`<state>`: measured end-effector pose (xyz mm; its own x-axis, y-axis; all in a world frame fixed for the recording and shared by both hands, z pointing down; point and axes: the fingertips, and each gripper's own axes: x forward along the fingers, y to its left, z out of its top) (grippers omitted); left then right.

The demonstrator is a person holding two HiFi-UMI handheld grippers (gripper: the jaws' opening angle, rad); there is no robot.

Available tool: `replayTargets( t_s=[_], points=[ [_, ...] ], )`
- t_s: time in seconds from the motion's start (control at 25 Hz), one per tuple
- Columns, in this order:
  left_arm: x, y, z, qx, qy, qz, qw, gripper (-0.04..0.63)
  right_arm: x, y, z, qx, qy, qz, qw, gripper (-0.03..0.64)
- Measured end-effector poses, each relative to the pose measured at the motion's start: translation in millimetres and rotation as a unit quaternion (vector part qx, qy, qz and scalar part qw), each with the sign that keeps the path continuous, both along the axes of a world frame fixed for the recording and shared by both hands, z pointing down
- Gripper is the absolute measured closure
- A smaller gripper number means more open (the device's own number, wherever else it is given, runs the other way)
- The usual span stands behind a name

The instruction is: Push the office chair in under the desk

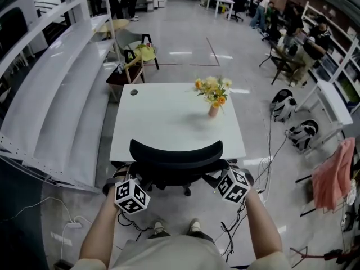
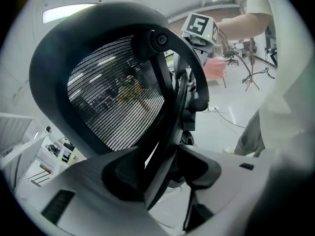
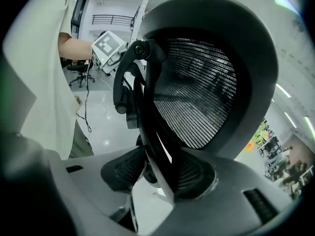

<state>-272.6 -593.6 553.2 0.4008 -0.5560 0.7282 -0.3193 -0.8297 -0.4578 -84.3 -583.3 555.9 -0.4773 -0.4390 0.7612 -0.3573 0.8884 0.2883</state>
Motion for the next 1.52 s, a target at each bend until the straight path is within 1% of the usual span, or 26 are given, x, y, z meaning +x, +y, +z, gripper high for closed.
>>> replayTargets(
  t_s=[0.2, 0.32, 0.52, 0.64, 0.8, 0.96, 1.08, 1.24, 1.4, 1.52],
  points=[
    [-1, 4, 2, 0.02, -0.014, 0.003, 0.9997, 0.387, -1, 4, 2, 0.018, 0.019, 0.012, 1.0, 0.43],
    [-2, 4, -1, 0.032, -0.019, -0.002, 0.9993, 0.387, -1, 5, -4, 0.017, 0.009, 0.023, 1.0, 0.422],
    [3, 8, -27, 0.046, 0.01, -0.01, 0.9989, 0.413, 0, 10, -39, 0.017, -0.064, 0.035, 0.997, 0.455],
    [5, 10, -47, 0.066, 0.029, -0.012, 0.9974, 0.444, -3, 14, -63, 0.025, -0.109, 0.043, 0.993, 0.48],
    [9, 18, -79, 0.085, 0.074, -0.015, 0.9936, 0.463, -9, 23, -100, 0.042, -0.174, 0.052, 0.982, 0.492],
    [13, 27, -110, 0.095, 0.118, -0.019, 0.9883, 0.476, -12, 29, -137, 0.067, -0.226, 0.058, 0.97, 0.512],
    [13, 33, -133, 0.098, 0.163, -0.031, 0.9813, 0.488, -12, 29, -157, 0.083, -0.256, 0.075, 0.96, 0.539],
    [15, 38, -159, 0.094, 0.23, -0.051, 0.9673, 0.527, -12, 29, -184, 0.1, -0.301, 0.103, 0.943, 0.564],
    [19, 39, -186, 0.092, 0.296, -0.069, 0.9481, 0.553, -8, 30, -211, 0.119, -0.349, 0.126, 0.921, 0.59],
    [21, 40, -209, 0.1, 0.344, -0.087, 0.9294, 0.558, -7, 35, -233, 0.136, -0.376, 0.132, 0.907, 0.604]
  ],
)
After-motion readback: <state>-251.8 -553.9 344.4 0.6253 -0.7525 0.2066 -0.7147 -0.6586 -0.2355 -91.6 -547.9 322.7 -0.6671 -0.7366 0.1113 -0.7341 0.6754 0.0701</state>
